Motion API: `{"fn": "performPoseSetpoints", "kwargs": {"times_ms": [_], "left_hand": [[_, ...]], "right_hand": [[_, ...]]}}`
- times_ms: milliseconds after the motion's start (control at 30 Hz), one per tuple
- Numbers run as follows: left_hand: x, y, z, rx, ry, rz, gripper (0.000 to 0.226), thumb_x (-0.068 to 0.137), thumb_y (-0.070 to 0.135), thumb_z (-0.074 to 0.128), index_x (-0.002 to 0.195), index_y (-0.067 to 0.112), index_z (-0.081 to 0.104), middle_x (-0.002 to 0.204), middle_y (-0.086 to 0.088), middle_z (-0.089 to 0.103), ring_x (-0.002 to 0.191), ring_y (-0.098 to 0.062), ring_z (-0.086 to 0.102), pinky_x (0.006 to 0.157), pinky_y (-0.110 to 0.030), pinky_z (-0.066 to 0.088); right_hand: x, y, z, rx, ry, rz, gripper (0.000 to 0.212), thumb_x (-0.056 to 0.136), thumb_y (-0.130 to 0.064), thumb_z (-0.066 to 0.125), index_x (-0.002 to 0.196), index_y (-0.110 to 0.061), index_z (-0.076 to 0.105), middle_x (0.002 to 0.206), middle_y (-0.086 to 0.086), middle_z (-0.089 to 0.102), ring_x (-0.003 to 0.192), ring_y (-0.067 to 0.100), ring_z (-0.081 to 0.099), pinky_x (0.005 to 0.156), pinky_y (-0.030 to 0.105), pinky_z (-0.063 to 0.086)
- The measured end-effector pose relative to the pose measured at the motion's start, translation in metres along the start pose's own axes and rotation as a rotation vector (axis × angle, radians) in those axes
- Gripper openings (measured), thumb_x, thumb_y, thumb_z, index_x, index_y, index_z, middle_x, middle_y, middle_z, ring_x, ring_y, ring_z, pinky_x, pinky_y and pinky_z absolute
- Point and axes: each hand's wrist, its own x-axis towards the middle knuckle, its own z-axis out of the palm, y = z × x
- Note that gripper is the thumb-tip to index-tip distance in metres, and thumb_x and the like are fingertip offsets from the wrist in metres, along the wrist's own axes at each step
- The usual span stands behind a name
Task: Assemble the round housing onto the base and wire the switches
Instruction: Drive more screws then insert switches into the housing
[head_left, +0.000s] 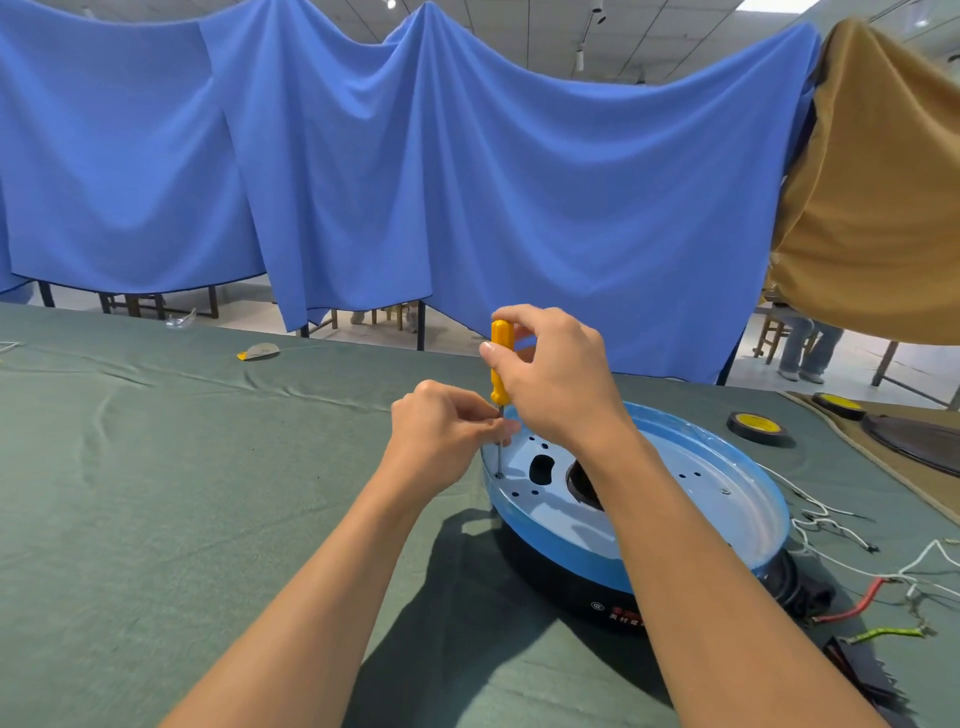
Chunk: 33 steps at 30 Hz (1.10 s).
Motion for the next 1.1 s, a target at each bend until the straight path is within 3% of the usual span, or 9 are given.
{"fn": "performPoseSetpoints", "kwargs": {"times_ms": [100, 200, 400, 533, 700, 833, 900, 1000, 1100], "left_hand": [[0.001, 0.000, -0.002, 0.011, -0.070, -0.015, 0.013, 0.085, 0.021, 0.074, 0.073, 0.024, 0.079, 0.049, 0.018, 0.062, 0.049, 0.005, 0.049, 0.058, -0.026, 0.037], [-0.001, 0.002, -0.003, 0.047, -0.128, -0.003, 0.017, 0.091, 0.023, 0.068, 0.077, 0.025, 0.079, 0.040, 0.019, 0.050, 0.040, 0.005, 0.043, 0.055, -0.026, 0.027], [-0.004, 0.002, 0.005, 0.105, 0.001, 0.027, 0.012, 0.080, 0.031, 0.078, 0.073, 0.021, 0.080, 0.058, 0.011, 0.067, 0.069, -0.004, 0.055, 0.090, -0.040, 0.040], [-0.004, 0.001, 0.003, 0.088, -0.040, 0.024, 0.016, 0.086, 0.024, 0.072, 0.073, 0.020, 0.080, 0.039, 0.015, 0.051, 0.047, -0.001, 0.044, 0.071, -0.034, 0.030], [-0.001, 0.001, -0.004, 0.091, -0.196, 0.013, 0.020, 0.093, 0.027, 0.064, 0.081, 0.028, 0.080, 0.068, 0.011, 0.072, 0.074, -0.008, 0.053, 0.078, -0.034, 0.039], [-0.002, -0.001, 0.005, 0.153, -0.075, 0.022, 0.016, 0.083, 0.041, 0.073, 0.078, 0.027, 0.079, 0.067, 0.008, 0.071, 0.090, -0.015, 0.049, 0.084, -0.032, 0.018], [-0.002, -0.002, 0.007, 0.182, -0.019, 0.043, 0.017, 0.082, 0.042, 0.073, 0.072, 0.028, 0.078, 0.061, 0.009, 0.068, 0.088, -0.014, 0.048, 0.083, -0.030, 0.016], [-0.002, -0.002, 0.003, 0.197, -0.058, 0.051, 0.019, 0.088, 0.039, 0.067, 0.074, 0.032, 0.078, 0.072, -0.003, 0.073, 0.084, -0.008, 0.049, 0.096, -0.032, 0.020], [-0.001, -0.002, -0.003, 0.235, -0.133, 0.036, 0.022, 0.093, 0.040, 0.062, 0.076, 0.039, 0.076, 0.082, -0.007, 0.073, 0.084, -0.001, 0.051, 0.099, -0.034, 0.027]], "right_hand": [[0.001, 0.001, -0.004, 0.071, -0.038, 0.001, 0.032, 0.092, -0.015, 0.059, 0.122, -0.024, 0.065, 0.111, 0.001, 0.067, 0.109, 0.026, 0.056, 0.097, 0.041, 0.046], [-0.001, 0.003, -0.004, 0.048, 0.026, -0.015, 0.026, 0.089, -0.017, 0.064, 0.112, -0.027, 0.070, 0.096, -0.002, 0.069, 0.095, 0.019, 0.059, 0.089, 0.027, 0.043], [-0.002, 0.006, -0.001, -0.036, 0.075, -0.017, 0.025, 0.087, -0.030, 0.068, 0.111, -0.025, 0.067, 0.099, 0.004, 0.058, 0.094, 0.022, 0.056, 0.085, 0.034, 0.046], [-0.002, 0.003, -0.003, 0.006, -0.078, -0.025, 0.042, 0.094, -0.020, 0.057, 0.136, -0.022, 0.053, 0.124, 0.004, 0.058, 0.113, 0.023, 0.055, 0.098, 0.033, 0.043], [-0.006, 0.007, -0.006, 0.036, -0.010, -0.039, 0.031, 0.089, -0.019, 0.065, 0.120, -0.026, 0.066, 0.093, 0.001, 0.069, 0.095, 0.025, 0.061, 0.092, 0.039, 0.048], [-0.005, 0.010, -0.005, -0.015, 0.077, -0.046, 0.021, 0.083, -0.032, 0.073, 0.099, -0.022, 0.064, 0.082, 0.003, 0.063, 0.081, 0.022, 0.059, 0.078, 0.033, 0.049], [-0.005, 0.011, -0.004, -0.027, 0.052, -0.057, 0.025, 0.086, -0.034, 0.069, 0.107, -0.021, 0.064, 0.089, 0.004, 0.063, 0.087, 0.023, 0.058, 0.082, 0.034, 0.048], [-0.006, 0.008, -0.004, 0.016, -0.054, -0.075, 0.036, 0.093, -0.025, 0.060, 0.129, -0.020, 0.059, 0.109, 0.002, 0.065, 0.103, 0.021, 0.059, 0.093, 0.034, 0.045], [-0.007, 0.007, -0.006, 0.099, -0.050, -0.064, 0.034, 0.092, -0.017, 0.061, 0.126, -0.024, 0.062, 0.101, -0.003, 0.069, 0.099, 0.024, 0.062, 0.095, 0.041, 0.047]]}}
